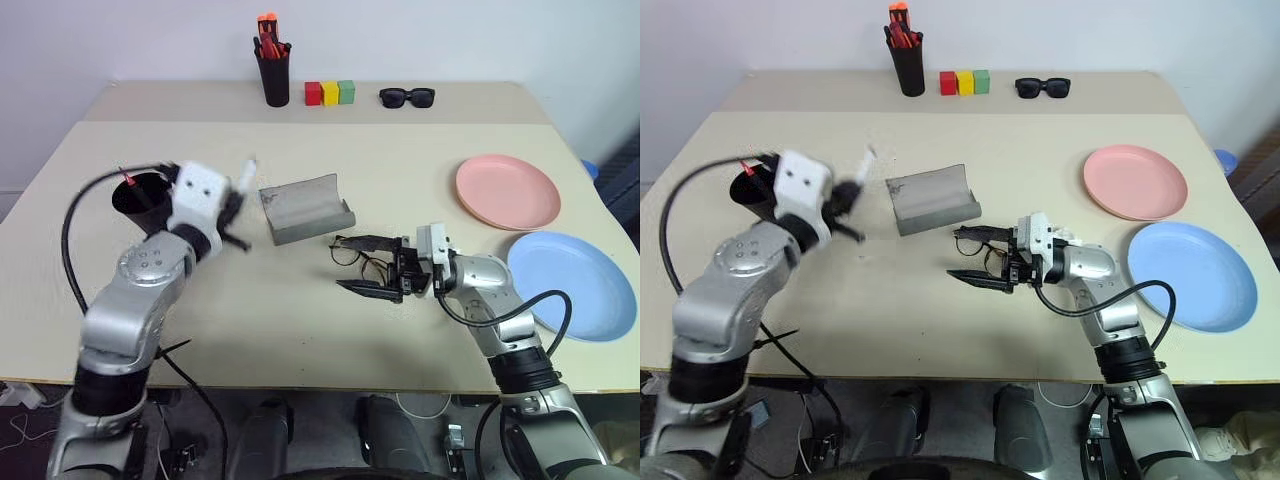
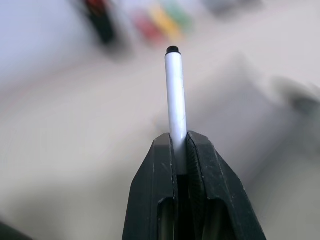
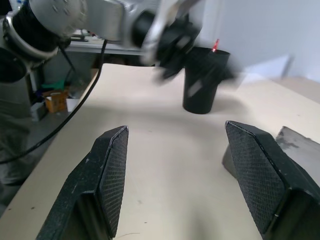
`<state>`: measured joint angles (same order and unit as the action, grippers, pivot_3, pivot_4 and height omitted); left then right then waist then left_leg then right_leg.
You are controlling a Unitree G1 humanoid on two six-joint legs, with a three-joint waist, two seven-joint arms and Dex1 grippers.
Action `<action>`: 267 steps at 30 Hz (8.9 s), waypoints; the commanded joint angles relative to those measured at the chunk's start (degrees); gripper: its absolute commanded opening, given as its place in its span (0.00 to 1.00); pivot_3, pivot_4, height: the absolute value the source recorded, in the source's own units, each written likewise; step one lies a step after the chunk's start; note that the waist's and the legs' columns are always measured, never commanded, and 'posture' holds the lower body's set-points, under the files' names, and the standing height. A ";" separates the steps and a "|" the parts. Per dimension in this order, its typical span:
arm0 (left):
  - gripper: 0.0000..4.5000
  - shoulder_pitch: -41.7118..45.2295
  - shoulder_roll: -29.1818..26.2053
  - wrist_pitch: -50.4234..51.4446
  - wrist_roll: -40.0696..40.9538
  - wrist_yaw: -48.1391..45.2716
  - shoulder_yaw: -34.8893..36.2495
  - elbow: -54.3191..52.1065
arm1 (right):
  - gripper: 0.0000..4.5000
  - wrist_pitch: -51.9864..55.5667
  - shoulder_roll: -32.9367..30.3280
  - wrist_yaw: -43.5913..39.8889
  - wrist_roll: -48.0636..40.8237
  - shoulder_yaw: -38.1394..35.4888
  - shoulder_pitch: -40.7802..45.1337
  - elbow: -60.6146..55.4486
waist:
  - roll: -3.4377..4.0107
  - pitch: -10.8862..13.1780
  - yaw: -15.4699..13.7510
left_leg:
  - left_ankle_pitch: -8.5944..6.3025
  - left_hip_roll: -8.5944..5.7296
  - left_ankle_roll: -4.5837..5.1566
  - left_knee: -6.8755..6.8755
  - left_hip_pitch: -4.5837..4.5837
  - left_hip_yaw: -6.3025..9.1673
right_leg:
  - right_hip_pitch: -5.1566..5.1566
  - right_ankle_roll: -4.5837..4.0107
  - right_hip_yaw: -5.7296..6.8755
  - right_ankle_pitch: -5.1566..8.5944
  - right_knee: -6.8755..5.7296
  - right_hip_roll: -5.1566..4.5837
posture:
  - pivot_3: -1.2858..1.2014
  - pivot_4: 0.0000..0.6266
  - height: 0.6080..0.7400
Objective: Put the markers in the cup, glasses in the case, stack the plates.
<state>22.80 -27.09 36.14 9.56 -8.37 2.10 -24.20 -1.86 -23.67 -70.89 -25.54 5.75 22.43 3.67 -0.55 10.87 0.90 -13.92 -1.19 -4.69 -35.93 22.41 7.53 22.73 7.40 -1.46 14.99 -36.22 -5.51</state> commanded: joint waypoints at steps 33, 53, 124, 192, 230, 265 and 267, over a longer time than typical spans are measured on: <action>0.02 -1.38 10.30 -35.60 -16.68 24.07 14.81 18.14 | 0.70 2.88 7.74 4.88 -6.84 -4.19 8.43 -0.71 | 0.00 0.00 -0.03 | 0.01 -0.01 0.01 -0.07 0.00 0.01 | 0.03 0.06 0.02 -0.03 -0.16 0.02 | 0.52 0.24 1.00; 0.71 -1.26 12.09 -36.84 -15.80 20.64 12.07 21.53 | 0.70 2.13 6.47 5.53 -6.53 -5.33 6.47 -1.18 | 0.00 0.00 0.06 | 0.01 -0.01 0.01 -0.05 0.00 0.01 | 0.04 0.06 0.02 -0.03 -0.16 0.03 | 0.52 0.24 1.00; 0.01 21.93 -8.88 -14.62 -12.96 -62.53 -23.59 36.89 | 0.70 16.11 -13.75 23.06 -3.85 -20.26 -24.91 -29.18 | -0.10 0.13 0.09 | -0.03 0.00 0.11 -0.12 0.06 0.00 | 0.00 0.12 0.02 0.02 -0.15 0.04 | 0.52 0.24 1.00; 0.01 19.72 -7.47 -22.65 -18.84 -59.25 -25.14 38.67 | 0.70 21.59 -15.75 23.09 -4.91 -17.09 -18.95 -30.27 | -0.07 0.10 0.16 | -0.04 0.00 0.14 -0.22 -0.10 0.00 | -0.15 0.11 0.02 0.02 -0.24 0.04 | 0.52 0.24 1.00; 0.95 -4.97 -20.61 -6.11 21.29 -66.28 4.76 3.70 | 0.70 13.28 -19.89 -3.69 5.07 0.11 3.65 -0.85 | -0.06 0.14 0.66 | -0.05 0.03 0.16 -0.19 -0.05 -0.02 | -0.08 0.08 0.00 0.02 -0.22 0.03 | 0.52 0.24 1.00; 0.95 -17.17 -20.11 -25.91 12.28 -60.22 -1.02 6.07 | 0.70 17.92 -13.46 -16.44 15.72 11.65 20.56 14.14 | 0.03 0.19 0.37 | -0.05 0.02 0.15 -0.10 -0.02 -0.06 | 0.01 0.05 -0.01 0.00 -0.16 0.03 | 0.52 0.24 1.00; 0.95 -17.48 -20.03 -26.38 12.18 -60.34 -1.14 6.30 | 0.70 18.09 -12.71 -16.51 16.29 12.26 21.67 15.18 | 0.03 0.19 0.33 | -0.05 0.03 0.15 -0.09 -0.02 -0.06 | 0.01 0.05 -0.01 0.00 -0.16 0.03 | 0.52 0.24 1.00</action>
<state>5.41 -47.20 11.03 21.84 -68.55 0.85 -17.72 16.04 -37.00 -86.98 -9.53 17.82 42.12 19.08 -0.52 11.06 1.22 -13.97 -1.16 -4.53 -36.02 22.39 7.48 22.74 7.45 -1.46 14.99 -36.38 -5.48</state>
